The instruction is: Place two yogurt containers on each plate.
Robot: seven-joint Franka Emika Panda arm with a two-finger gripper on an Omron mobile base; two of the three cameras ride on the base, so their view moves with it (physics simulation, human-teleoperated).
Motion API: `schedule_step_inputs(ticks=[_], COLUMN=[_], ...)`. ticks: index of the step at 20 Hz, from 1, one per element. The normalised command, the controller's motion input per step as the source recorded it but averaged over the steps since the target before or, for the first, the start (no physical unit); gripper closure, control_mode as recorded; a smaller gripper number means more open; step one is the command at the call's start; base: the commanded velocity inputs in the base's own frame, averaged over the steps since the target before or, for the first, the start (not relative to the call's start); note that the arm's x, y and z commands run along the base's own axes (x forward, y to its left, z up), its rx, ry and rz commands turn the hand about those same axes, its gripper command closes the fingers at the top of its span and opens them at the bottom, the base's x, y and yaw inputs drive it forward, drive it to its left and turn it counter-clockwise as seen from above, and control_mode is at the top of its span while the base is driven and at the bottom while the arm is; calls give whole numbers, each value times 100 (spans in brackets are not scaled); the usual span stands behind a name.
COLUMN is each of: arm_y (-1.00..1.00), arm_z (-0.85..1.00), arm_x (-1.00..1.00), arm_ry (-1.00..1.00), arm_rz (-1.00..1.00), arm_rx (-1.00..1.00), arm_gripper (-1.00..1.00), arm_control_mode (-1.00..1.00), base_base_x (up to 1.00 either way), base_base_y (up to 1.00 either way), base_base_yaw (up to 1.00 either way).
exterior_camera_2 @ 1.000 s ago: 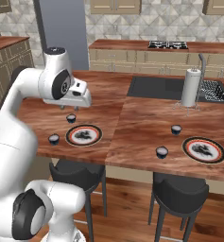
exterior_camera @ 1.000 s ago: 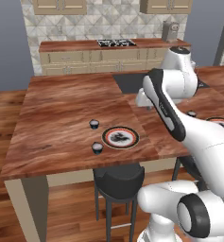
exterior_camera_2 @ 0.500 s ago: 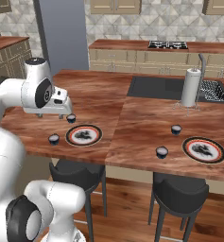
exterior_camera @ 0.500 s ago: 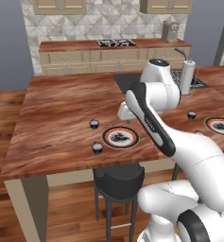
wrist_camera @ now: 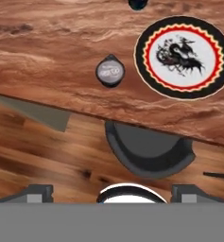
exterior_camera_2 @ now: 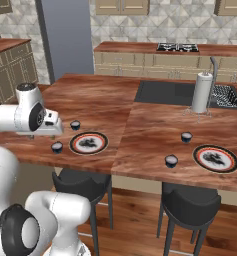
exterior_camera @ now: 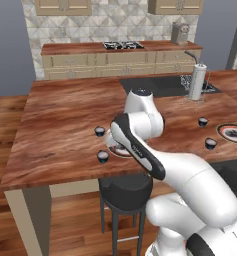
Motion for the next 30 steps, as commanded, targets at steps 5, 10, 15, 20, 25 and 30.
schedule_step_inputs(ticks=[5, 10, 15, 20, 25, 30], arm_y=[29, 10, 0, 11, 31, 24], arm_z=[-69, -57, -37, -28, -5, -2], arm_x=[34, 49, 45, 55, 39, 32], arm_ry=[-3, -1, 4, 6, 14, 16], arm_rz=[1, 0, 0, 0, 1, 0], arm_rx=[0, 0, -1, -2, -5, -11], arm_gripper=[-100, -100, -100, -100, -100, -100], arm_control_mode=[-100, -100, -100, -100, -100, -100], base_base_x=[0, 0, 0, 0, 0, 0], base_base_y=[0, 0, 0, 0, 0, 0], base_base_yaw=[0, 0, 0, 0, 0, 0])
